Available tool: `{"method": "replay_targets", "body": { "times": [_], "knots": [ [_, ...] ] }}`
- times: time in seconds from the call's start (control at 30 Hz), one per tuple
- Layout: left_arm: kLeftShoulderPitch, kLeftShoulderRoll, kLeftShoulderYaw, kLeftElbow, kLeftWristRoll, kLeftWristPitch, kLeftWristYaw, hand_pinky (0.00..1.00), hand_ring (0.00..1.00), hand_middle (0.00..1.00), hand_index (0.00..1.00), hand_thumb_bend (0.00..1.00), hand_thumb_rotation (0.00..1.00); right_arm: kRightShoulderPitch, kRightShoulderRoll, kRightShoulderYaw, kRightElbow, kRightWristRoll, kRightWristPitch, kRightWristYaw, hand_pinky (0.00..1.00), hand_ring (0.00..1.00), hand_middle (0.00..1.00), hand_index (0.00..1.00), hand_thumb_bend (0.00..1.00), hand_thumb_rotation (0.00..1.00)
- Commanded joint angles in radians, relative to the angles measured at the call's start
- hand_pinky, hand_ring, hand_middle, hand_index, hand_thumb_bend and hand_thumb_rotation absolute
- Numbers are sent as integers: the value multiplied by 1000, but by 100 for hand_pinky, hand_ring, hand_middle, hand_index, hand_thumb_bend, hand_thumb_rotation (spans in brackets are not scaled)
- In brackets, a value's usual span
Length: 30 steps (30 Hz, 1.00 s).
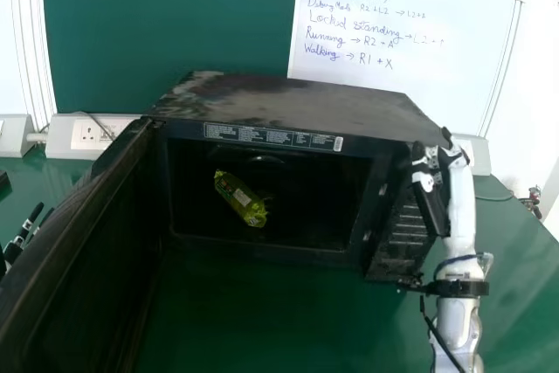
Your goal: Put biscuit inside oven
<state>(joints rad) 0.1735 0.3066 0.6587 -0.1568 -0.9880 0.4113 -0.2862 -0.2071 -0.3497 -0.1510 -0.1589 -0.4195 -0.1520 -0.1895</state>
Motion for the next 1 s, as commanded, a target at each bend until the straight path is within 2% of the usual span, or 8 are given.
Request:
{"method": "replay_targets", "body": {
  "times": [0.0, 0.03, 0.2, 0.33, 0.57, 0.63, 0.73, 0.97],
  "knots": [
    [3, 8, 7, -13, -9, 2, -19, 80, 87, 90, 91, 78, 26, -23, 16, -12, 16, 18, 2, -21, 12, 16, 24, 35, 63, 53],
    [4, 7, 7, -14, -14, 3, -26, 80, 87, 91, 91, 78, 25, -26, 19, -15, 19, 21, 3, -26, 12, 16, 24, 39, 62, 51],
    [18, 8, -1, -30, -13, 2, -51, 78, 86, 90, 91, 78, 24, -39, 34, -33, 41, 41, 12, -57, 12, 15, 22, 34, 62, 53],
    [37, 13, -24, -51, 36, -30, -104, 78, 86, 89, 90, 76, 29, -45, 42, -42, 46, 49, 37, -68, 11, 14, 21, 28, 62, 56],
    [63, 13, -53, -89, 68, -48, -170, 79, 86, 88, 87, 74, 29, -51, 58, -55, 29, 55, 66, -96, 10, 14, 21, 27, 60, 51],
    [69, 15, -63, -97, 75, -50, -189, 78, 86, 88, 87, 75, 28, -54, 58, -58, 25, 51, 77, -105, 9, 13, 20, 26, 60, 52],
    [77, 19, -75, -106, 87, -55, -221, 77, 85, 87, 86, 76, 28, -57, 59, -58, 6, 22, 123, -123, 9, 13, 19, 24, 62, 59],
    [87, 20, -102, -122, 90, -45, -266, 79, 85, 87, 89, 75, 26, -68, 59, -68, 7, 24, 148, -150, 9, 13, 19, 24, 63, 60]
  ]
}}
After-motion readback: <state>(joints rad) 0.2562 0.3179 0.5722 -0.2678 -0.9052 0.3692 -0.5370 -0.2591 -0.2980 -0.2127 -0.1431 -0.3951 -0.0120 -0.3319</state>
